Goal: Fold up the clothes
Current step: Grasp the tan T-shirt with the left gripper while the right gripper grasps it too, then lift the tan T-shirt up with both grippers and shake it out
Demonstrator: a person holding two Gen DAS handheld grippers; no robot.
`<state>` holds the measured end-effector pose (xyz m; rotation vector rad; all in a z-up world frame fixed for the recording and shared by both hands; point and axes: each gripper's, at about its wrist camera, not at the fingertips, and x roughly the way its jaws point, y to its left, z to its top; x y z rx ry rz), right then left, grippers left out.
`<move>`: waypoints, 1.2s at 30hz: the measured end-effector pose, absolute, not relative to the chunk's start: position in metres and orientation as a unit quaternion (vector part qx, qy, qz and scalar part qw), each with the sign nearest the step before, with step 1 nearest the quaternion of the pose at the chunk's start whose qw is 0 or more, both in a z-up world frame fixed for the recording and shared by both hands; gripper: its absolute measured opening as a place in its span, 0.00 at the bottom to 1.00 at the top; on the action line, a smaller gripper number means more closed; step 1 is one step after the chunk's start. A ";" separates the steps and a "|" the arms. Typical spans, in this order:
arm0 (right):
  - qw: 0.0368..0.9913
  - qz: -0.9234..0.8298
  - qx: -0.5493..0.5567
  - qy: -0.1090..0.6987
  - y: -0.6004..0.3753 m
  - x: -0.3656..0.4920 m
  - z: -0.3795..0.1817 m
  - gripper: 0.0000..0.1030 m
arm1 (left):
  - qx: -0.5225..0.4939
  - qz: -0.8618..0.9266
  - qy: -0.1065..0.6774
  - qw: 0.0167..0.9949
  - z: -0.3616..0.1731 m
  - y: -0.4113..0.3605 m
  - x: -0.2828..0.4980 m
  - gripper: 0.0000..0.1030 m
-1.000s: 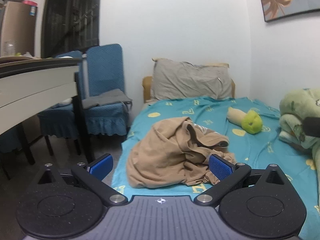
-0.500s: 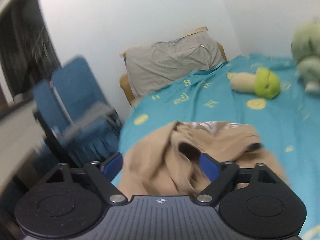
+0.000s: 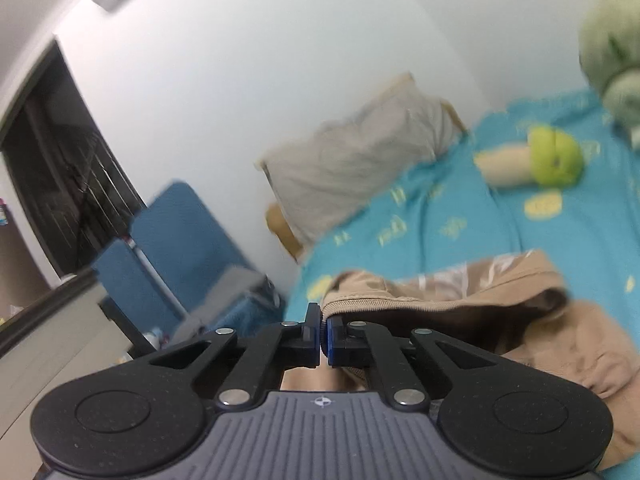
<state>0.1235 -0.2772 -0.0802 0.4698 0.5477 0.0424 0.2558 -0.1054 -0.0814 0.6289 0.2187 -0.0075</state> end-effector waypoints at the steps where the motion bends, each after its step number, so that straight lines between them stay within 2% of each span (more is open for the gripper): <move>1: 0.935 0.021 0.230 0.268 -0.277 0.122 -0.080 1.00 | 0.294 -0.006 0.101 0.950 -0.075 -0.103 0.245 0.03; 7: 0.938 0.024 0.224 0.262 -0.272 0.111 -0.077 1.00 | 0.203 -0.027 0.072 0.976 -0.034 -0.084 0.166 0.02; 17: 0.934 0.070 0.221 0.272 -0.246 0.106 -0.082 1.00 | 0.115 -0.074 0.008 0.991 0.011 -0.066 0.036 0.02; 22: 0.928 0.087 0.225 0.284 -0.232 0.111 -0.089 1.00 | 0.057 -0.073 0.027 0.995 0.010 -0.040 0.033 0.02; 30: 0.898 0.047 0.239 0.366 -0.211 0.177 -0.136 1.00 | 0.002 -0.050 0.048 0.998 0.006 -0.006 0.046 0.02; 32: 0.897 0.010 0.250 0.364 -0.219 0.181 -0.147 0.93 | -0.006 -0.037 0.060 0.997 0.004 0.002 0.052 0.02; 33: 0.896 -0.009 0.255 0.363 -0.223 0.182 -0.151 0.79 | -0.006 -0.031 0.068 0.997 0.002 0.004 0.054 0.02; 34: 0.894 -0.017 0.265 0.361 -0.229 0.181 -0.152 0.58 | -0.006 -0.025 0.077 0.997 -0.001 0.006 0.058 0.02; 35: 0.892 -0.025 0.275 0.358 -0.236 0.180 -0.154 0.49 | -0.005 -0.020 0.088 0.996 -0.004 0.007 0.062 0.02; 36: 0.890 -0.032 0.285 0.355 -0.241 0.179 -0.155 0.33 | -0.005 -0.019 0.107 0.994 -0.009 0.007 0.067 0.02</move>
